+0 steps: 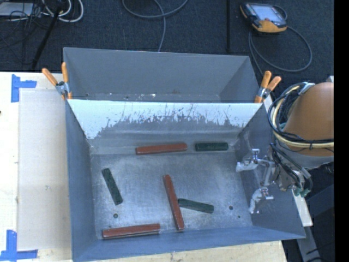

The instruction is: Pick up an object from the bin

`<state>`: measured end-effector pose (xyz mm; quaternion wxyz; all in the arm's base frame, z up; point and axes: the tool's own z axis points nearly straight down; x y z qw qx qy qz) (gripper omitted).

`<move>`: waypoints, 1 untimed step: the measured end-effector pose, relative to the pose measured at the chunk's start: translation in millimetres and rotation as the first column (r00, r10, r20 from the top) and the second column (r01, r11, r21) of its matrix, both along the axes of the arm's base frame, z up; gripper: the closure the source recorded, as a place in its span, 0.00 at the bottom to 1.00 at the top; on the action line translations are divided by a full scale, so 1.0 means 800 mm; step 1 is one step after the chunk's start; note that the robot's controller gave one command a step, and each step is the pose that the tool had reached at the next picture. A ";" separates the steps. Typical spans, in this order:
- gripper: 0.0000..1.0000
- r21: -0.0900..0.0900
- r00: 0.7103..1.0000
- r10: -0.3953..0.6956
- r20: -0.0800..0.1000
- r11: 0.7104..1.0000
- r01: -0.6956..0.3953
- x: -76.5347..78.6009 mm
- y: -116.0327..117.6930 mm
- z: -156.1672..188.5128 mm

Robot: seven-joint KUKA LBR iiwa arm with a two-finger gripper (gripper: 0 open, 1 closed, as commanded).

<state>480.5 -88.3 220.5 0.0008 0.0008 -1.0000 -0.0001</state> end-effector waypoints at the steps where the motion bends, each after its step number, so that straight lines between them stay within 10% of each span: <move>1: 0.00 -0.001 0.999 0.034 0.004 0.999 -0.034 0.000 0.058 -0.096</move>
Offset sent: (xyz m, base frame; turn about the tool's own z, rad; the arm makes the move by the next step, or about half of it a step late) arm 0.0144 0.0661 -0.0626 -0.0580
